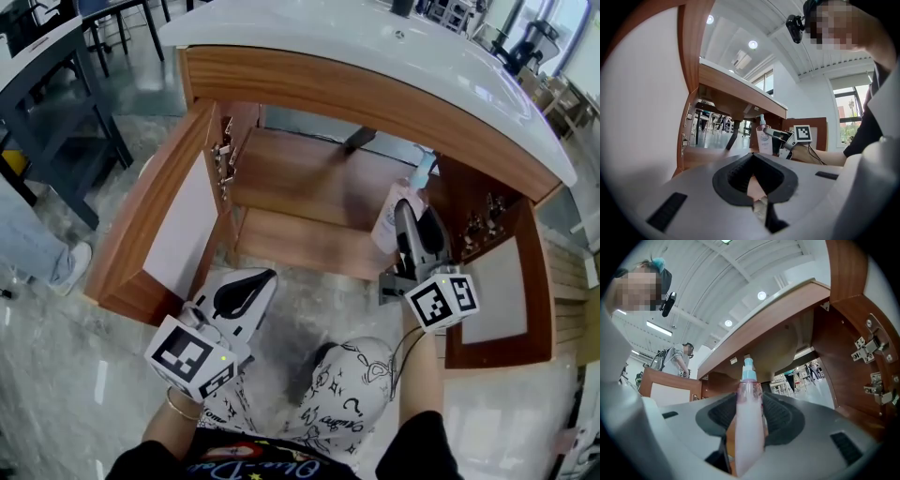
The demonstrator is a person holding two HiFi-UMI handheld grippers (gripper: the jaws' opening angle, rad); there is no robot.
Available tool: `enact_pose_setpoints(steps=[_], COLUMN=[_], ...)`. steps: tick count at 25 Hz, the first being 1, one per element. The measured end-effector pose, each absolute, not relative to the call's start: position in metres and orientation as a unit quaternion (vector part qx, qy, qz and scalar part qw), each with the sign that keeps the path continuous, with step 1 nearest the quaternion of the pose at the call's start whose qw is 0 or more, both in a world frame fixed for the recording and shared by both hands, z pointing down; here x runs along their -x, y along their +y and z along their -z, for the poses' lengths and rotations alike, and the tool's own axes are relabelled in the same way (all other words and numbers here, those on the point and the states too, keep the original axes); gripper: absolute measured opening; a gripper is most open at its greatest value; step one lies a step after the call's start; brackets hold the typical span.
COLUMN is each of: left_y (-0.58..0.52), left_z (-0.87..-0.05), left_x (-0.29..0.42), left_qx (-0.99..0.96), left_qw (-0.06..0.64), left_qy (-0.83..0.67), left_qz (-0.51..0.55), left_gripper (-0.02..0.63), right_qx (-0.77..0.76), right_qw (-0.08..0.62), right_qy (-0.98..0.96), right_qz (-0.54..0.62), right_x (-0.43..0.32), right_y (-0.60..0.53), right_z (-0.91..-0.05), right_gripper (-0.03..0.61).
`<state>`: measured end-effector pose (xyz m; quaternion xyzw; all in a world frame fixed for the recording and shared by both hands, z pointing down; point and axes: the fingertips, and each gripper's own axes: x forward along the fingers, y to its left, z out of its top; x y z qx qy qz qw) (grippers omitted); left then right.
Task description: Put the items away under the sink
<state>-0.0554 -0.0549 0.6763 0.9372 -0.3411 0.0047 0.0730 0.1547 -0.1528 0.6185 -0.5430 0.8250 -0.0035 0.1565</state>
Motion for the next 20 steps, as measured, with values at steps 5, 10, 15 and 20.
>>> enact_pose_setpoints(steps=[5, 10, 15, 20], left_y=[-0.061, -0.065, -0.070, -0.074], left_z=[-0.677, -0.681, -0.681, -0.686], left_x=[0.058, 0.061, 0.062, 0.059], left_qx=[-0.934, -0.932, -0.930, -0.929], left_qw=[0.075, 0.078, 0.080, 0.083], left_qy=[-0.349, -0.355, -0.358, -0.361], left_qz=[-0.003, -0.005, -0.005, -0.008], left_gripper=[0.008, 0.008, 0.008, 0.008], right_qx=[0.549, 0.557, 0.564, 0.569], right_qw=[0.158, 0.153, 0.151, 0.146], right_qy=[0.821, 0.816, 0.812, 0.809], right_qz=[0.007, 0.011, 0.012, 0.012], right_x=[-0.160, -0.167, -0.169, -0.169], right_y=[-0.166, -0.178, -0.189, -0.201], right_z=[-0.624, -0.631, -0.636, -0.644], right_gripper=[0.183, 0.183, 0.183, 0.183])
